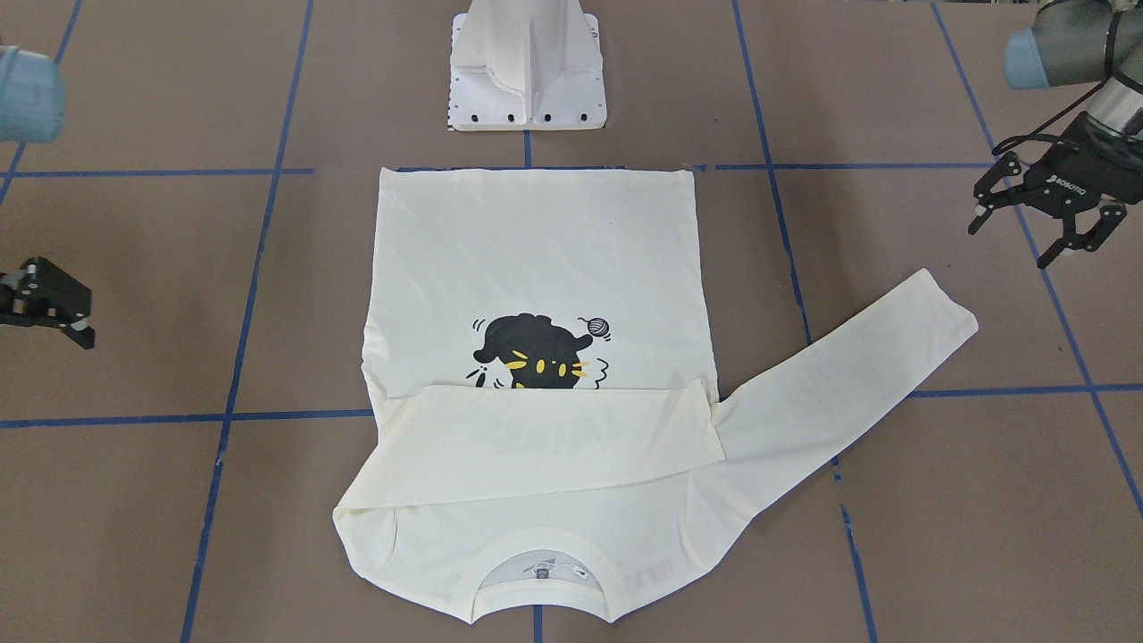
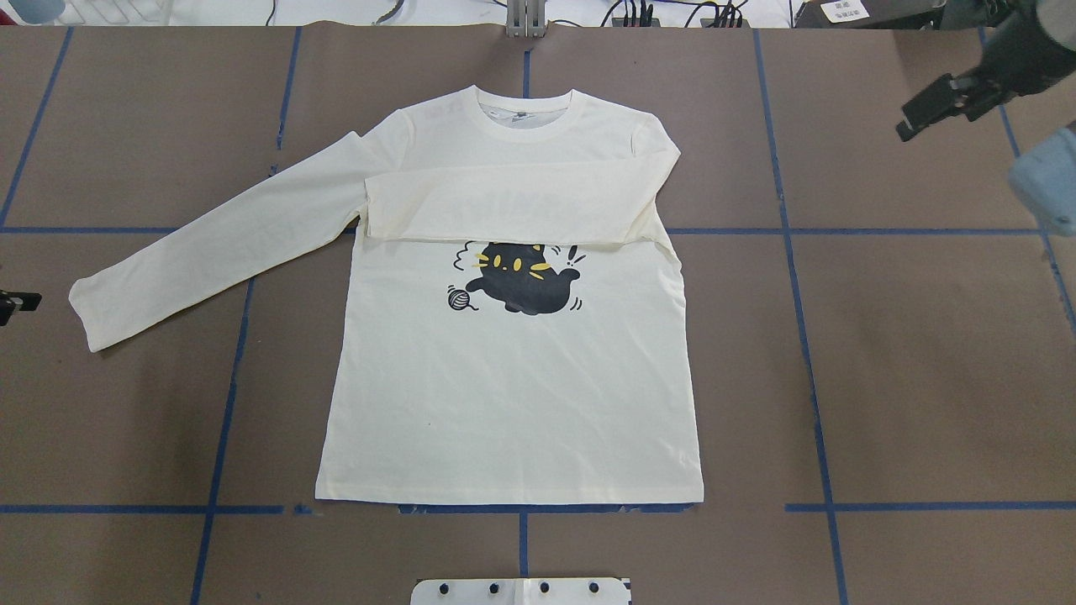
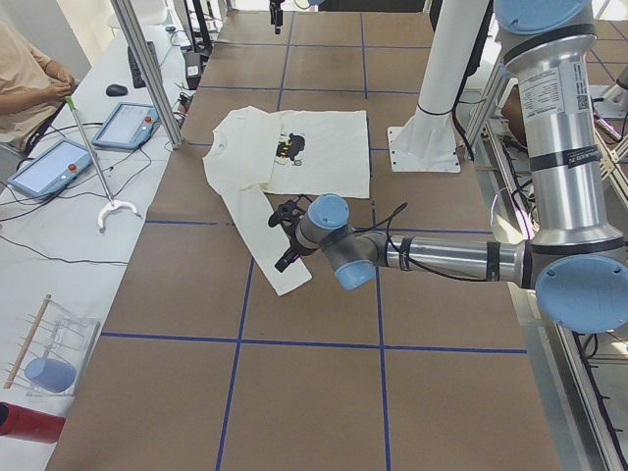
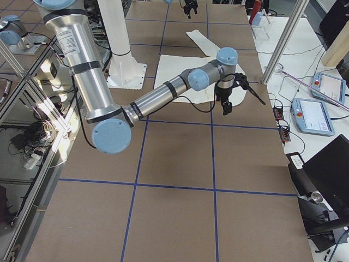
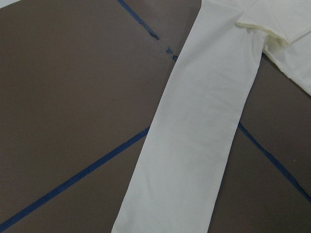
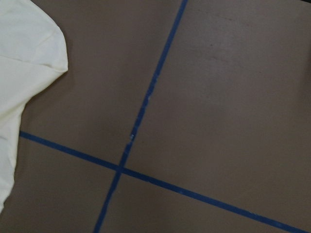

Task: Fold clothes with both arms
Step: 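Release the sleeve and withdraw the right gripper away from the shirt, then lower the left gripper onto the other sleeve cuff and grasp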

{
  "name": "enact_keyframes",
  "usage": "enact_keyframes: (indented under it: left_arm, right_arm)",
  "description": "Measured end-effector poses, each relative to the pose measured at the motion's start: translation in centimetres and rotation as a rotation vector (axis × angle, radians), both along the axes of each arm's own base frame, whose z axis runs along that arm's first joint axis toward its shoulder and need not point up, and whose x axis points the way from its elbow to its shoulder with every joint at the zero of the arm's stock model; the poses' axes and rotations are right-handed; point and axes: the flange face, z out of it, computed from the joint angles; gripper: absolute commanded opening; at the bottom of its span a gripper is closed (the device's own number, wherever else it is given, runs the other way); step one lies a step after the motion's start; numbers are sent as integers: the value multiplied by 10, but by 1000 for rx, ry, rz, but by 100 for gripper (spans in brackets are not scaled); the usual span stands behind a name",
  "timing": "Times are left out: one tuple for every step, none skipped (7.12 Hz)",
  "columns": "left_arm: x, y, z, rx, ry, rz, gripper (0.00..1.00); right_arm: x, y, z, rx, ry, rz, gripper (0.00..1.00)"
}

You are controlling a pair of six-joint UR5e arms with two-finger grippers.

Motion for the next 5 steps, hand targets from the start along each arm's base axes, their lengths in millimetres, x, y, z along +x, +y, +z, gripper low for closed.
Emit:
enact_keyframes:
  left_arm:
    - [19,9,12,2,-44,13,94]
    - [35,16,21,4,-73,31,89]
    - [50,21,29,8,-99,45,86]
    - [61,23,34,12,-115,57,86]
    - [71,23,37,15,-122,69,87]
  right_arm:
    - [39,18,38,2,-15,-9,100]
    - [62,34,61,5,-24,-5,100]
    - [73,45,75,5,-29,0,100]
    - [78,51,80,3,-31,5,100]
    - [81,53,83,2,-32,7,100]
